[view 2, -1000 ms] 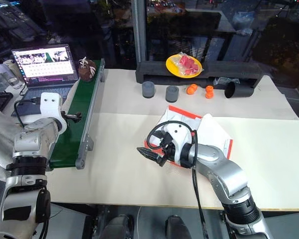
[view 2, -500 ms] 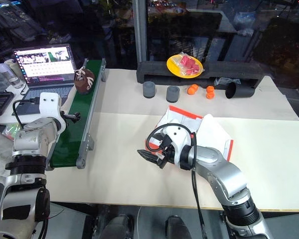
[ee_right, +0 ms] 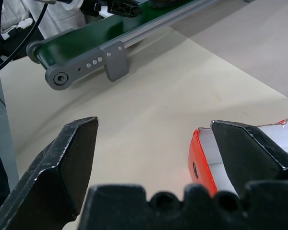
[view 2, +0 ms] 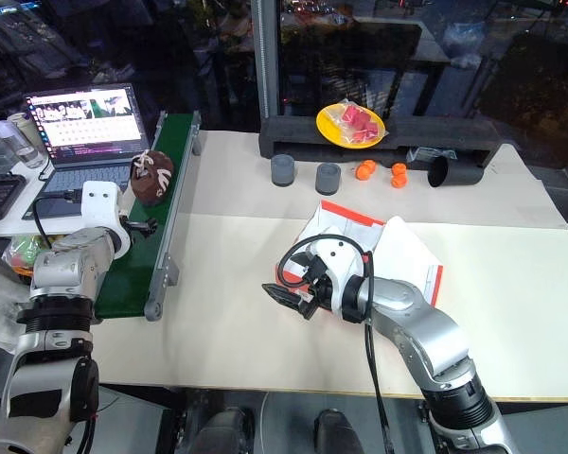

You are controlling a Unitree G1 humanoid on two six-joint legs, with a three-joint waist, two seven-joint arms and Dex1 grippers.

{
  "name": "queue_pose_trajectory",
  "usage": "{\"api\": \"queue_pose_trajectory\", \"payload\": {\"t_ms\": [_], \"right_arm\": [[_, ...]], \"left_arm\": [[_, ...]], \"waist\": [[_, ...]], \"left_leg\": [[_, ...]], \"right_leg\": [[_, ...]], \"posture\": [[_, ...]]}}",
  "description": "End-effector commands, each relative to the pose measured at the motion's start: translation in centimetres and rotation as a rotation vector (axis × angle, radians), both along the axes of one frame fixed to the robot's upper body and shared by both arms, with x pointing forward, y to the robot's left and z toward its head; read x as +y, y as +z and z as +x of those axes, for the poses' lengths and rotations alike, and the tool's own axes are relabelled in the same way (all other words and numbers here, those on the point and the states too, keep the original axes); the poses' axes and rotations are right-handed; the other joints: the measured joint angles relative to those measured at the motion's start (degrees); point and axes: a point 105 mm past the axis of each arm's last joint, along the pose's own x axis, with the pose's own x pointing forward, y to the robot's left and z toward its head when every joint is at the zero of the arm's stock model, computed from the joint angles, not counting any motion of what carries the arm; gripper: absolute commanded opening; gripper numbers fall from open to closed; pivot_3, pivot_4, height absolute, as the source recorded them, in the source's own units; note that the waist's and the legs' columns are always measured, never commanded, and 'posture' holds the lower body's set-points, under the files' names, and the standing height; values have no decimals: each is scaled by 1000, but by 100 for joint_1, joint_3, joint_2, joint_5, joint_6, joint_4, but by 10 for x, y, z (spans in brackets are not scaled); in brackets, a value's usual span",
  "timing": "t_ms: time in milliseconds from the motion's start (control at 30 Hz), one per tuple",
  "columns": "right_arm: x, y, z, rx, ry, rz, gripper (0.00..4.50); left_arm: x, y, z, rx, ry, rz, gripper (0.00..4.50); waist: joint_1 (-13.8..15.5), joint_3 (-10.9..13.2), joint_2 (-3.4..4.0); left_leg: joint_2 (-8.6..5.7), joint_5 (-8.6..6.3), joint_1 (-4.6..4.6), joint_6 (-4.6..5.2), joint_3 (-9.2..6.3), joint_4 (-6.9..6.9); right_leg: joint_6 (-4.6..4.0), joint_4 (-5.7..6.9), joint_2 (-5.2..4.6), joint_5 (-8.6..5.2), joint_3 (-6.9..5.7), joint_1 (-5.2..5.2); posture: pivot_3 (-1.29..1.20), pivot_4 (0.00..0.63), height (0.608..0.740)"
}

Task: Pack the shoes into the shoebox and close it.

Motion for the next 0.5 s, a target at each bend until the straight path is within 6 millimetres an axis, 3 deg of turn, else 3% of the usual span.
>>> {"api": "queue_pose_trajectory", "payload": {"t_ms": [33,200,400,500], "right_arm": [[-2,8,0,-34,-10,16,4436],[-2,12,0,-43,-14,25,4436],[-3,17,1,-60,-21,36,4436],[-4,22,3,-72,-28,45,4500]], "left_arm": [[0,10,3,-37,-4,13,4500],[-8,2,6,-16,-17,-4,4500],[-33,-8,7,21,-71,-69,4500],[-38,-3,8,1,-79,-96,3348]], "waist": [[0,0,0],[1,0,-1],[25,-1,-3],[39,-2,-3]], "left_leg": [[0,0,0,0,0,0],[0,0,0,0,0,0],[-2,0,1,0,-1,2],[-3,0,1,0,-2,4]], "right_leg": [[0,0,0,0,0,0],[0,1,0,0,-1,0],[0,1,-1,0,-2,6],[0,2,-2,0,-4,7]], "posture": [[0,150,740],[0,150,740],[0,150,740],[0,150,740]]}}
